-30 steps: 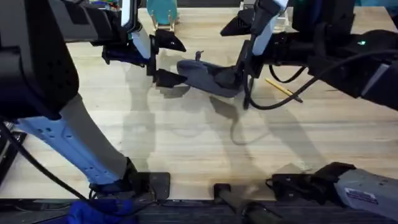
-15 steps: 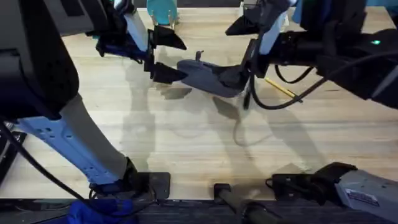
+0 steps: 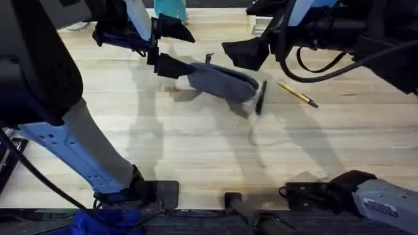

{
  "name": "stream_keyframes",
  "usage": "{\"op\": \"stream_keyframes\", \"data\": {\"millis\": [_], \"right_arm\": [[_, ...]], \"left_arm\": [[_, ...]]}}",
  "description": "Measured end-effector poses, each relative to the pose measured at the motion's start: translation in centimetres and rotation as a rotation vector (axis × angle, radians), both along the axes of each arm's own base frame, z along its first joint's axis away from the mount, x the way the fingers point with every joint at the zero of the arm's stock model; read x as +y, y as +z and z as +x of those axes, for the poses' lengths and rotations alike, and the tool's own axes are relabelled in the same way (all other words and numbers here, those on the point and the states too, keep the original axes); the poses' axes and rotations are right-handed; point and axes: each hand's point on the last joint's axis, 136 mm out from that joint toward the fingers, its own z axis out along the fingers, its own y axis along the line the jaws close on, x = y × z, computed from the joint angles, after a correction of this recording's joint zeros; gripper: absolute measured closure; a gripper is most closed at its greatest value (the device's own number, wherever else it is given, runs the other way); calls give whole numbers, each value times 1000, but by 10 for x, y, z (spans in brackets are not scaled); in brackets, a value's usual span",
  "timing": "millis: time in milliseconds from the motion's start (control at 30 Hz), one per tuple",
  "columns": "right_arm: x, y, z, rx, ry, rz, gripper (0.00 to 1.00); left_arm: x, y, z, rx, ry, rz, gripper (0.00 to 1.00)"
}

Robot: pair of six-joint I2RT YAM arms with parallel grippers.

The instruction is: Unzip the bag, pick up the pens from the table one at a time and place them inside, then zip the bag closed.

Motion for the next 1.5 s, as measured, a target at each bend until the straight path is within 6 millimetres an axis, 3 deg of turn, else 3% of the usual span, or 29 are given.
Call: {"op": "stream_keyframes", "data": {"millis": [167, 400, 500, 867, 1500], "right_arm": [[-2, 6, -3, 40, -6, -7, 6], [-5, 52, -7, 103, -18, -36, 7], [-5, 60, -6, 173, -20, -67, 7], [-10, 32, -11, 475, -27, -218, 7], [-24, 17, -13, 532, -74, -307, 6]], "left_arm": [[3, 0, 0, 7, 9, -1, 6], [14, 1, 2, 15, 39, -6, 6], [15, 3, 3, 15, 47, -17, 6], [15, 4, 3, 13, 48, -26, 6], [15, 5, 3, 13, 48, -28, 6]]}}
